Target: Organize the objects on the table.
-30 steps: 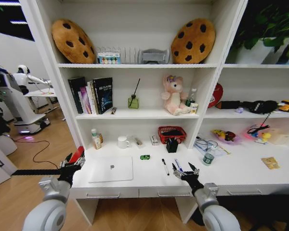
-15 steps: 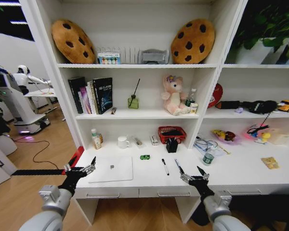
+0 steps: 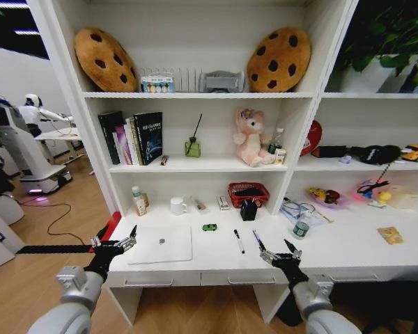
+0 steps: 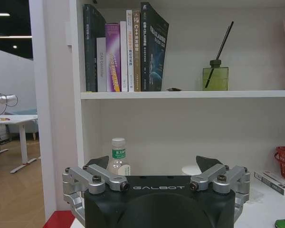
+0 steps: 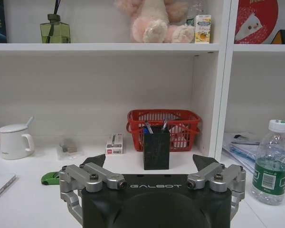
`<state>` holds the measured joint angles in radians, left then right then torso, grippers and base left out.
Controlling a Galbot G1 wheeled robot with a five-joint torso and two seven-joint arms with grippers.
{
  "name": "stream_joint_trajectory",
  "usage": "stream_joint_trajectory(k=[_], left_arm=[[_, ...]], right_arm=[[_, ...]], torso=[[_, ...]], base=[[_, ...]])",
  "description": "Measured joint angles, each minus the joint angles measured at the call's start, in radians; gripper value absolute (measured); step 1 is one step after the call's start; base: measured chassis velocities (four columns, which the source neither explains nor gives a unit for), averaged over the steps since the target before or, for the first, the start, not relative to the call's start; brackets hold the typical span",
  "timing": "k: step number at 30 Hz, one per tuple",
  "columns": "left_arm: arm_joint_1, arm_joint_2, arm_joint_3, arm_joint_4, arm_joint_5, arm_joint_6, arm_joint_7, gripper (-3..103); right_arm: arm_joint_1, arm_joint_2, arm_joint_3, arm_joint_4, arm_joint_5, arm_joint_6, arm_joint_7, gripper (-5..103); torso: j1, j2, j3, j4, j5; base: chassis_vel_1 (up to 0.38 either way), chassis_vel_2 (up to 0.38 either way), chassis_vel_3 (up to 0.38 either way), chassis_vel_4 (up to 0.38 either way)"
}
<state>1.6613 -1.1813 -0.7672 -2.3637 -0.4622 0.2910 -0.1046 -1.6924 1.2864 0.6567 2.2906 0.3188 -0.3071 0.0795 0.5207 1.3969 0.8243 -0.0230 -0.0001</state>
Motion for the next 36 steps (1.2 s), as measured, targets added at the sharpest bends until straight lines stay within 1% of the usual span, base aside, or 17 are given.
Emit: stream_joint_trajectory(k=[1, 4, 7, 17, 21, 26, 27, 28, 29, 30, 31, 32, 33, 34, 35, 36], left_arm=[[0.000, 0.000, 0.000, 0.000, 0.000, 0.000, 0.000, 100], [0.000, 0.000, 0.000, 0.000, 0.000, 0.000, 0.000, 100], [-0.001, 0.000, 0.001, 0.000, -0.001, 0.001, -0.001, 100], [-0.001, 0.001, 0.001, 0.001, -0.001, 0.001, -0.001, 100], [-0.001, 0.001, 0.001, 0.001, -0.002, 0.002, -0.001, 100], [-0.001, 0.001, 0.001, 0.001, -0.002, 0.002, -0.001, 100], [-0.001, 0.001, 0.001, 0.001, -0.002, 0.002, -0.001, 100], [-0.001, 0.001, 0.001, 0.001, -0.002, 0.002, -0.001, 100], [-0.001, 0.001, 0.001, 0.001, -0.002, 0.002, -0.001, 100], [-0.001, 0.001, 0.001, 0.001, -0.002, 0.002, -0.002, 100], [-0.001, 0.001, 0.001, 0.001, -0.002, 0.002, -0.002, 100], [-0.001, 0.001, 0.001, 0.001, -0.002, 0.002, -0.002, 100], [-0.001, 0.001, 0.001, 0.001, -0.002, 0.002, -0.002, 100], [-0.001, 0.001, 0.001, 0.001, -0.002, 0.002, -0.002, 100], [-0.001, 0.001, 0.001, 0.001, -0.002, 0.002, -0.002, 100], [-0.001, 0.001, 0.001, 0.001, -0.002, 0.002, -0.002, 100]], right_arm=[[0.000, 0.000, 0.000, 0.000, 0.000, 0.000, 0.000, 100], [0.013, -0.003, 0.005, 0.000, 0.008, -0.031, -0.001, 100], [0.017, -0.003, 0.009, 0.000, 0.015, -0.040, -0.003, 100], [0.024, -0.002, 0.013, -0.005, 0.020, -0.039, -0.007, 100], [0.037, -0.004, 0.005, -0.014, 0.019, -0.030, -0.007, 100], [0.054, -0.017, -0.009, -0.026, 0.036, -0.025, -0.007, 100], [0.062, -0.029, -0.013, -0.032, 0.048, -0.025, -0.006, 100], [0.075, -0.060, -0.018, -0.041, 0.071, -0.035, -0.006, 100], [0.075, -0.060, -0.018, -0.041, 0.071, -0.035, -0.006, 100], [0.095, -0.104, -0.025, -0.052, 0.090, -0.044, -0.002, 100], [0.135, -0.191, -0.040, -0.069, 0.112, -0.055, 0.000, 100], [0.135, -0.191, -0.040, -0.069, 0.112, -0.055, 0.000, 100], [0.161, -0.250, -0.051, -0.080, 0.128, -0.063, -0.002, 100], [0.202, -0.341, -0.064, -0.099, 0.164, -0.081, -0.016, 100], [0.202, -0.341, -0.064, -0.099, 0.164, -0.081, -0.016, 100], [0.225, -0.384, -0.069, -0.110, 0.184, -0.088, -0.027, 100]], torso=[[0.000, 0.000, 0.000, 0.0000, 0.0000], [0.000, 0.000, 0.000, 0.0000, 0.0000], [0.000, 0.000, 0.000, 0.0000, 0.0000], [0.000, 0.000, 0.000, 0.0000, -0.0002], [0.000, 0.000, 0.000, 0.0000, 0.0004], [0.000, 0.000, 0.000, -0.0002, 0.0003], [0.000, 0.000, 0.000, -0.0001, 0.0000], [0.000, 0.000, 0.000, -0.0002, 0.0000], [0.000, 0.000, 0.000, -0.0002, 0.0000], [0.000, 0.000, 0.000, -0.0005, 0.0001], [0.000, 0.000, 0.000, -0.0001, 0.0001], [0.000, 0.000, 0.000, -0.0001, 0.0001], [0.000, 0.000, 0.000, 0.0003, -0.0002], [0.000, 0.000, 0.000, 0.0004, 0.0002], [0.000, 0.000, 0.000, 0.0004, 0.0002], [0.000, 0.000, 0.000, 0.0003, 0.0002]], base=[[0.000, 0.000, 0.000, 0.000], [0.000, 0.000, 0.000, 0.000], [0.000, 0.000, 0.000, 0.000], [-0.039, -0.029, 0.021, 0.036], [-0.101, -0.098, 0.118, 0.122], [-0.031, -0.045, 0.034, 0.022], [0.000, 0.000, 0.000, 0.000], [0.000, 0.000, 0.000, 0.000], [0.000, 0.000, 0.000, 0.000], [0.052, 0.005, -0.028, -0.030], [0.000, 0.000, 0.000, 0.000], [0.000, 0.000, 0.000, 0.000], [0.000, 0.000, 0.000, 0.000], [0.000, 0.000, 0.000, 0.000], [0.000, 0.000, 0.000, 0.000], [0.000, 0.000, 0.000, 0.000]])
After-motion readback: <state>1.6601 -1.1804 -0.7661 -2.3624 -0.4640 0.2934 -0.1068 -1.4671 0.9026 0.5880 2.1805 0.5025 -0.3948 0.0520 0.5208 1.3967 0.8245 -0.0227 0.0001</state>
